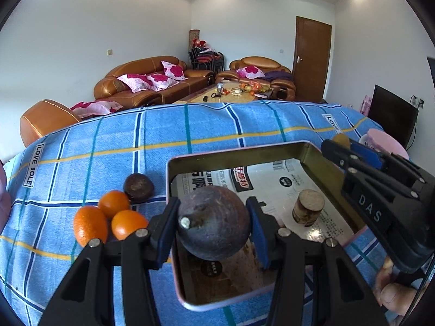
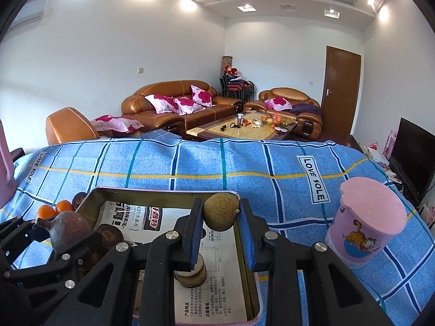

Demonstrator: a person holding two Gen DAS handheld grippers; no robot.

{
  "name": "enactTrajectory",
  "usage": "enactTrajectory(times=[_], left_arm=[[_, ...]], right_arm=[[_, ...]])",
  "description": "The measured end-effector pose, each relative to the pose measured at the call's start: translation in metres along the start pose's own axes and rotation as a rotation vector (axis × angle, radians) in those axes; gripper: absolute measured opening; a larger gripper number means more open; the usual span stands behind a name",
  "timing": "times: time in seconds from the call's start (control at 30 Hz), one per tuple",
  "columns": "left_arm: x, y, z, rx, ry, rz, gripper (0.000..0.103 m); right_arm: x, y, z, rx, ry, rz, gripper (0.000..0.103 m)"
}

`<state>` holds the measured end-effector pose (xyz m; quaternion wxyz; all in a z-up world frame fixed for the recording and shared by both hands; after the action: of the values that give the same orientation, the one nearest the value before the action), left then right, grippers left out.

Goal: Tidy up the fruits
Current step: 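Carry the purple fruit with the left gripper while the right gripper carries the brown fruit over the tin, then lower both fruits into the pink tin and open both grippers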

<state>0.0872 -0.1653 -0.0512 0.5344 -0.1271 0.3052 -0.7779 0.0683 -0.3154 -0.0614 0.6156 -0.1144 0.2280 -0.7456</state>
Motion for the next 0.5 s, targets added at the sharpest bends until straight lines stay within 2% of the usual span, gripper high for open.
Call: enactTrajectory(times=[0.3, 0.5], left_arm=[[0.001, 0.010, 0.002, -0.021, -0.020, -0.016, 0.051], [0.001, 0.010, 0.001, -0.025, -0.022, -0.025, 0.052]], right_arm=[[-0.007, 0.012, -0.006, -0.051, -0.030, 0.008, 0.028], [-0.017, 0.021, -0.015, -0.119, -0.041, 0.068, 0.028]])
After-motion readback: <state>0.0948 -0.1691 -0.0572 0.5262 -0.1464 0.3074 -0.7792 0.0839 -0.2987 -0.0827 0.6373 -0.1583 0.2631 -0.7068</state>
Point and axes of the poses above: each gripper's, at about its wrist camera, not at the fingertips, and y roughly the way its jaws point, x to its right, z to its top, the point moved 7 cm from there along y, roughly the way its jaws point, and after that the axes turned 11 degrees about y, right-handed, at the moved point
